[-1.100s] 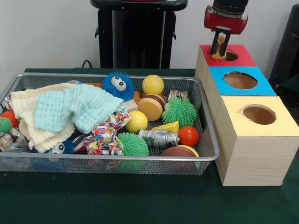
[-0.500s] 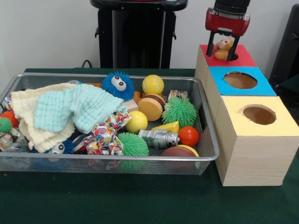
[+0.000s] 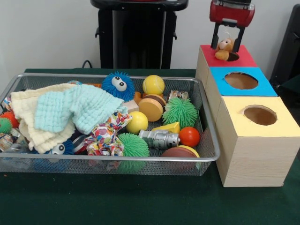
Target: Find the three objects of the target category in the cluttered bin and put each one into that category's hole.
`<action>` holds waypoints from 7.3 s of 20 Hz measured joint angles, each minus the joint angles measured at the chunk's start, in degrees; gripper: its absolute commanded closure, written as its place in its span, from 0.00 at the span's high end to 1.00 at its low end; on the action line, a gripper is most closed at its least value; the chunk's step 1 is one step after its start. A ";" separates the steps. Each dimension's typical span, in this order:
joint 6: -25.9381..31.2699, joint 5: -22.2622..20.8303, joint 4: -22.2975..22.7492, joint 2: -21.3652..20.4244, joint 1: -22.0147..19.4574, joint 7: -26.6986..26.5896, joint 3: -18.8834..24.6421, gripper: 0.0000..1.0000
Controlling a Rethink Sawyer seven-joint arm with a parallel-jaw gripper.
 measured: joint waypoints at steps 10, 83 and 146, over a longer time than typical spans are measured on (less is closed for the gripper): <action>2.22 -0.01 1.01 -3.72 0.57 0.00 -0.65 1.00; 9.83 0.26 2.12 0.15 11.76 0.00 -8.25 0.00; 5.93 2.52 3.48 -2.81 1.80 0.00 0.85 0.00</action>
